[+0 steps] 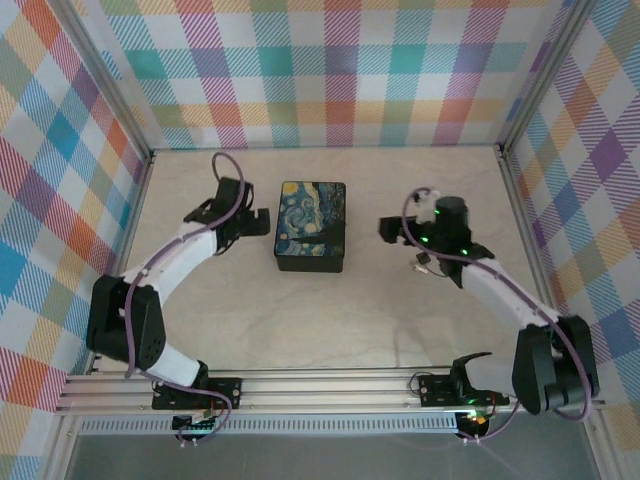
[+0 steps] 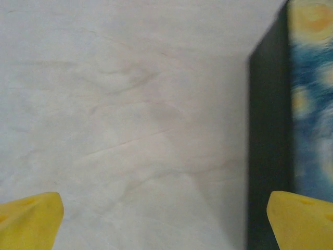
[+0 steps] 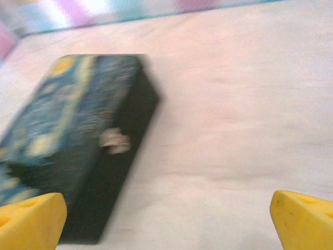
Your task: Unlock the padlock with the key
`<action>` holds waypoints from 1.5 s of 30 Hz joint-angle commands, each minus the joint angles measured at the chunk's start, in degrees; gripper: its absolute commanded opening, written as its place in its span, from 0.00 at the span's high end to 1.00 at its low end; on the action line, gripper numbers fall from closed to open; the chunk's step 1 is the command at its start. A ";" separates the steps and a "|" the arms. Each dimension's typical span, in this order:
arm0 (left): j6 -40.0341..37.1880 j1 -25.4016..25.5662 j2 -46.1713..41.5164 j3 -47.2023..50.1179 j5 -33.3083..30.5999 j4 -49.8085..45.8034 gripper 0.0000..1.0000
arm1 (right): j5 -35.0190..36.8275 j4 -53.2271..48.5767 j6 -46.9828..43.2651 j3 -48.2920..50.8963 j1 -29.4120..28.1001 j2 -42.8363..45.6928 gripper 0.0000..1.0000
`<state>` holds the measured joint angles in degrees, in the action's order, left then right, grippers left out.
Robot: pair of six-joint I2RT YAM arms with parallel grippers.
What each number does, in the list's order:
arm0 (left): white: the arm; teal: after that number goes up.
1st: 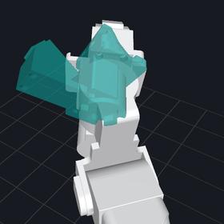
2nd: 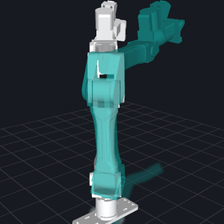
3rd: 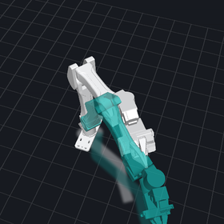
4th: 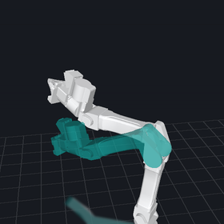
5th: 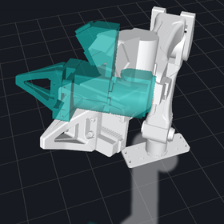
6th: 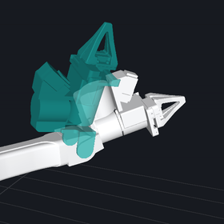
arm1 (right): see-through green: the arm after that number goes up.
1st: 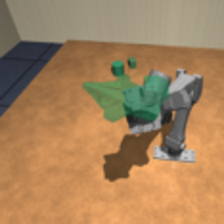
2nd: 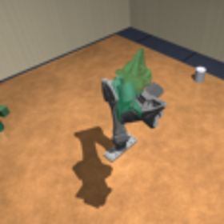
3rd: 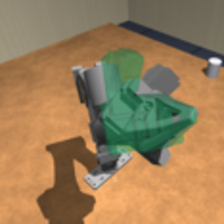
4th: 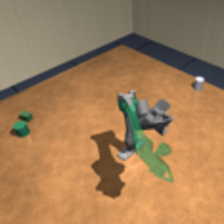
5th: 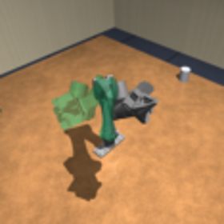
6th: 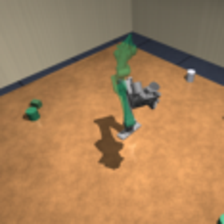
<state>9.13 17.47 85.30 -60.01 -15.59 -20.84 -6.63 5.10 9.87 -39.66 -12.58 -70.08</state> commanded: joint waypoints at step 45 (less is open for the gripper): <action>-11.40 -13.65 4.53 34.95 12.05 65.43 0.00 | 7.95 42.81 -8.55 16.36 12.02 -17.91 0.00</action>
<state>-2.61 4.29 90.15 -23.51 -4.89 43.62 0.93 46.65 2.09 -22.31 -0.36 -88.36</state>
